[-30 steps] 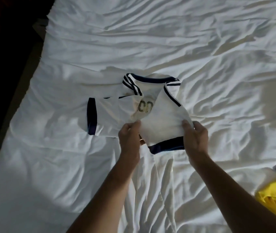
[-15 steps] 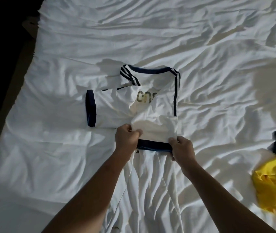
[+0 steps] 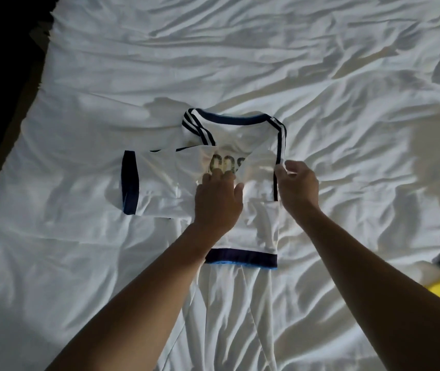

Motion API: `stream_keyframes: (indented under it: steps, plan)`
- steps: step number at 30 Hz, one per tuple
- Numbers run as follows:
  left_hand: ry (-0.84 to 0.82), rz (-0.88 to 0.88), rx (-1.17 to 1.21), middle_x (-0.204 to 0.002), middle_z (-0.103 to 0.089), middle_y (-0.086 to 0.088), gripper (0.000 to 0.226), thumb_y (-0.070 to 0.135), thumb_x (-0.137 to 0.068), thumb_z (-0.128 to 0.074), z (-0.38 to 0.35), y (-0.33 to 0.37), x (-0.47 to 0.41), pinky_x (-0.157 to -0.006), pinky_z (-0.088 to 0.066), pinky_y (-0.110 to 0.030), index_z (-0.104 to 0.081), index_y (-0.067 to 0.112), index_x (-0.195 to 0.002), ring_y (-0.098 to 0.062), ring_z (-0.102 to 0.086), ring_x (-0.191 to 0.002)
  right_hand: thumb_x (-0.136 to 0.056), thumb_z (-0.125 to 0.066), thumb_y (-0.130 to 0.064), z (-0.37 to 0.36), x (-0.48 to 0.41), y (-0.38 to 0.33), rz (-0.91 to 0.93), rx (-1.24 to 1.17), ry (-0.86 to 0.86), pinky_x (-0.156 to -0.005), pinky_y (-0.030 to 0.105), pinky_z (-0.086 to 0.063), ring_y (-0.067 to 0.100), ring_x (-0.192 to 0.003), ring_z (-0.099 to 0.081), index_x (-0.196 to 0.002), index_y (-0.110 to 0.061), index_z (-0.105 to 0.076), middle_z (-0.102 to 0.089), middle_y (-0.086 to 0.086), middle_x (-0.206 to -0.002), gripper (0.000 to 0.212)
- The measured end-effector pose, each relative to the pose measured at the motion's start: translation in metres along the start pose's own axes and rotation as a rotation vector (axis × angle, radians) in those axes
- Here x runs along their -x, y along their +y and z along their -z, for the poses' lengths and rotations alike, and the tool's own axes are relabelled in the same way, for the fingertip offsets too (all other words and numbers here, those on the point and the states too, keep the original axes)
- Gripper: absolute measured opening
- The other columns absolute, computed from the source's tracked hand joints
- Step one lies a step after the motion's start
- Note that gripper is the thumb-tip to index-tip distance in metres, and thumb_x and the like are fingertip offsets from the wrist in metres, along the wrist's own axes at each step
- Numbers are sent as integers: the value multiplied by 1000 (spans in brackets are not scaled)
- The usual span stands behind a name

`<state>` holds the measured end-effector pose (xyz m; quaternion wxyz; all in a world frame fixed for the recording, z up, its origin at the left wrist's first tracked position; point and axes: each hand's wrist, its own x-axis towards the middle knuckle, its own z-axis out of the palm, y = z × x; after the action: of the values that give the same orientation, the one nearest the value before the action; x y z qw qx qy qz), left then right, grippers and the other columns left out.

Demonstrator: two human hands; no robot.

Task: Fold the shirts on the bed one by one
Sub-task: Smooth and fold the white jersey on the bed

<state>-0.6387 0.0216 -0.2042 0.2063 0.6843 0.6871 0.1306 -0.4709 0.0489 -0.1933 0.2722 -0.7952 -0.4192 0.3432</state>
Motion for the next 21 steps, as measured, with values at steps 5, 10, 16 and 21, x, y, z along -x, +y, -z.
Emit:
stream_keyframes:
  steps: [5, 10, 16, 21]
  plan:
    - [-80, 23, 13, -127, -63, -16, 40, 43, -105, -52, -10, 8, -45, -101, -46, -48, -63, 8, -119, -37, -52, -125, -97, -64, -41, -8, -49, -20, -16, -66, 27, -90, 28, -46, 20, -109, -64, -125, -10, -67, -72, 1, -114, 41]
    - [-145, 71, 29, -112, -68, -15, 29, 35, -105, -50, -19, 9, -65, -93, -45, -46, -63, 10, -107, -39, -56, -115, -94, -69, -31, -17, -75, -33, -23, -129, -43, -63, 32, -49, 18, -68, -61, -84, -12, -74, -67, 2, -68, 23]
    - [-108, 269, 157, -100, -63, -9, 19, 31, -108, -46, -10, 7, -65, -78, -48, -44, -53, 15, -100, -29, -54, -100, -92, -69, -23, -31, -97, -47, -14, -190, -125, -65, 32, -47, 16, -67, -57, -80, -9, -73, -65, 2, -70, 19]
    - [-116, 275, 105, -105, -59, 2, 18, 36, -109, -48, -11, 3, -65, -74, -38, -37, -57, 22, -117, -23, -51, -101, -94, -72, -24, -38, -105, -37, 23, -57, -77, -63, 19, -45, 11, -73, -64, -85, -26, -74, -69, -11, -74, 9]
